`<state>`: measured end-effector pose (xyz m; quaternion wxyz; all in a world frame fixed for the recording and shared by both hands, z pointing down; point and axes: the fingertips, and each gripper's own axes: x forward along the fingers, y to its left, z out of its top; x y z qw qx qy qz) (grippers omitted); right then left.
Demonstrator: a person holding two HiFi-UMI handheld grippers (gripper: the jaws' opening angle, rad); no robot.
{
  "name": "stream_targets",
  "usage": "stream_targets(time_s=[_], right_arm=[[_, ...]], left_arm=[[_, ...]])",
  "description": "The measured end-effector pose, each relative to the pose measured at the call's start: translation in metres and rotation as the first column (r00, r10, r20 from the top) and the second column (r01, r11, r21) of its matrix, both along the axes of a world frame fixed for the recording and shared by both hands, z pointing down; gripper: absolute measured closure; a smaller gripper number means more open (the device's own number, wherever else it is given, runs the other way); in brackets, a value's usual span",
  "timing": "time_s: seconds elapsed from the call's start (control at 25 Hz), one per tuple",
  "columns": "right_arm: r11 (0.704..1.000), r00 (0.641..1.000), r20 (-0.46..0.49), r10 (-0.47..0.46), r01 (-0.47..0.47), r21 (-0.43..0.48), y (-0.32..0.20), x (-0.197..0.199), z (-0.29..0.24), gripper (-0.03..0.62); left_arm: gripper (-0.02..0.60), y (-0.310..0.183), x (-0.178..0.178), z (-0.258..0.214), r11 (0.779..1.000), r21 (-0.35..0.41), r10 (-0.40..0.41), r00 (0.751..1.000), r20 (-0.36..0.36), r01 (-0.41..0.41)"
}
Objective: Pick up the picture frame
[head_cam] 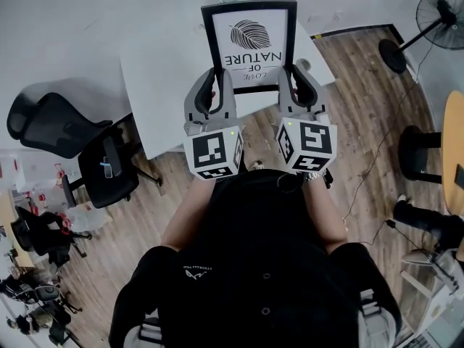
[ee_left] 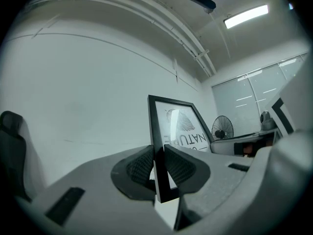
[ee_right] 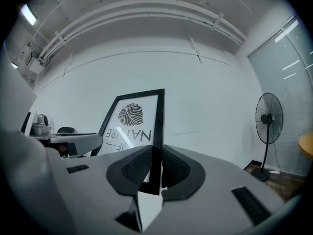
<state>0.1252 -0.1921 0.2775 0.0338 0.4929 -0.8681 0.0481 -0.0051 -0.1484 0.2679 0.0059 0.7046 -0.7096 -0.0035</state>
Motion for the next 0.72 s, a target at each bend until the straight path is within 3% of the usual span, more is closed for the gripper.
stream_targets(time_s=[0.72], right_arm=[[1.0, 1.0, -0.012, 0.018, -0.018, -0.011, -0.003, -0.0005, 0.0063, 0.53]], left_arm=[[0.508, -0.0042, -0.001, 0.0078, 1.0, -0.015, 0.015, 1.0, -0.011, -0.015]])
